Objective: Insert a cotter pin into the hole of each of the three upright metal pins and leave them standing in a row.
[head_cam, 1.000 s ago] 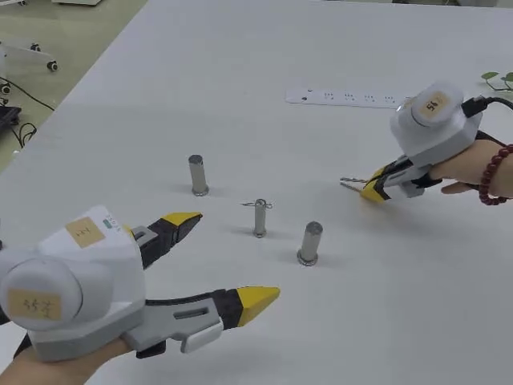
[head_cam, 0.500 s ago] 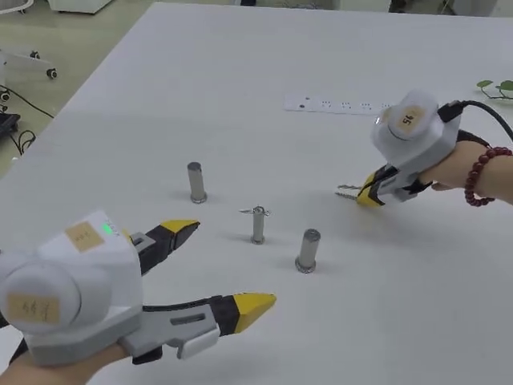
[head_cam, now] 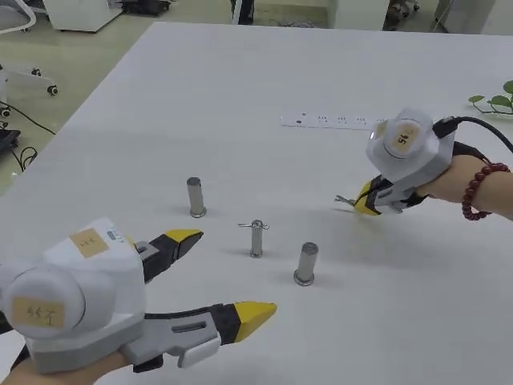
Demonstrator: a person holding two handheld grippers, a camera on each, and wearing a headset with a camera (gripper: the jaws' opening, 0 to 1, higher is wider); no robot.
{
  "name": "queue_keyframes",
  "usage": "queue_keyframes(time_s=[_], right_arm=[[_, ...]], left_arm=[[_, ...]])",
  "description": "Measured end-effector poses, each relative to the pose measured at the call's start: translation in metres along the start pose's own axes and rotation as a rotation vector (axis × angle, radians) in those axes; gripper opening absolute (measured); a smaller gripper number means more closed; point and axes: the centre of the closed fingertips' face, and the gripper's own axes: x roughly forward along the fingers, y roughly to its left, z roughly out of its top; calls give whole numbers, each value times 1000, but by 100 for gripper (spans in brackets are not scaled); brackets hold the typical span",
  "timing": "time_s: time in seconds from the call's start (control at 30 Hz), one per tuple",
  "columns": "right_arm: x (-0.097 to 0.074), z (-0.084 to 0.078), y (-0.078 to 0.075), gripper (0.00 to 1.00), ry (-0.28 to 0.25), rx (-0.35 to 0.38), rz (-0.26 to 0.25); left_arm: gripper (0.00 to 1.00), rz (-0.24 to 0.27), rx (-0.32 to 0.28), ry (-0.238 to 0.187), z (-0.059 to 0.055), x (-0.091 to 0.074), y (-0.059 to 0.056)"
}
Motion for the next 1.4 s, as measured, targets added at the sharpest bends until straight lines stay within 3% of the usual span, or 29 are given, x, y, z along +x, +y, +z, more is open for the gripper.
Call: queue_keyframes(time_s=[0.27,0.47,0.83,1.3,1.4], right_arm=[[-20,14,7,2,-53,-52,-44],[-40,27,20,2,-99,-108,-70],[-68,52,49,2,-168,-224,-106],[-88,75,79,2,-212,-368,-137],[-92,79,86,2,-221,-399,-141]], left_arm=[[69,7,-21,-11,10,-3,3],[60,5,-49,4,12,-1,2],[49,-22,-35,40,22,6,-10],[38,-25,-112,19,38,9,-17],[36,-37,-162,1,43,11,-21]])
